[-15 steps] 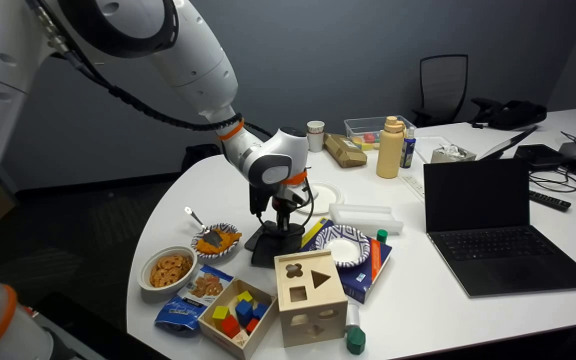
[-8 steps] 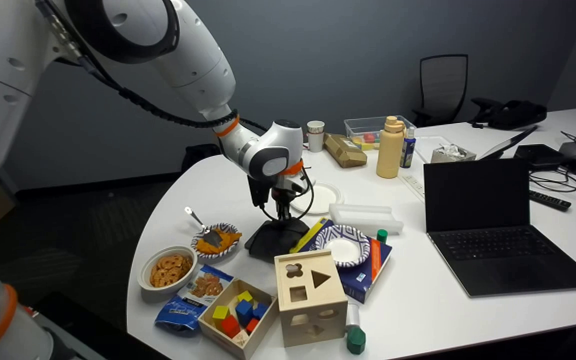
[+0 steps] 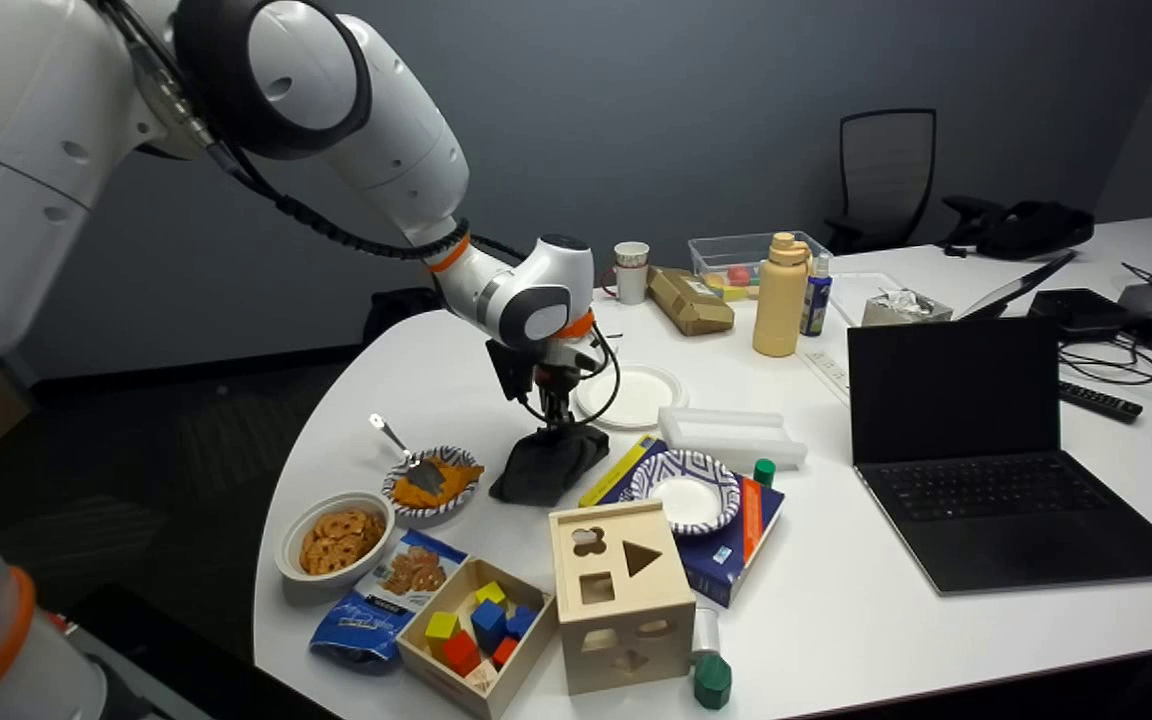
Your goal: Use the black towel to wipe next to the remote
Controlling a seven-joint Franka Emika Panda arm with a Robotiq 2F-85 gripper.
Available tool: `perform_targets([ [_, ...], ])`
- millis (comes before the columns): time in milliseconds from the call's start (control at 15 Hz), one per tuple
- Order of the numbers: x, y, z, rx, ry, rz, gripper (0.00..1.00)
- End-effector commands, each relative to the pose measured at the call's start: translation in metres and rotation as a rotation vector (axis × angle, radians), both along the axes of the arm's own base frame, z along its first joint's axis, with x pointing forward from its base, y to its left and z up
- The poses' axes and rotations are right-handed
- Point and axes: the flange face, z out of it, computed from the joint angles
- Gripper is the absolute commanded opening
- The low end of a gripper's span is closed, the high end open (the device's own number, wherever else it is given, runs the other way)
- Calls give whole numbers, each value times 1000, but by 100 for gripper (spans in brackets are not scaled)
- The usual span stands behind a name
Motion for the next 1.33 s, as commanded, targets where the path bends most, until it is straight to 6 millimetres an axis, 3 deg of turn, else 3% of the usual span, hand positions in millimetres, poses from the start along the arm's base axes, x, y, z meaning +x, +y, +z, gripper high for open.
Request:
perform_targets([
  [0,-6,2,-2,58,105,5,1],
  [200,-25,-1,0,82,197,-22,1],
  [400,-40,-16,3,64,217,-79,1],
  [733,-68,-65,0,44,234,-209,1],
  [867,-70,-80,0,52,222,-237,1],
  [1067,-61,-80,4,76,162,-232,1],
  [1267,-45,-60,9,112,95,-180,1],
])
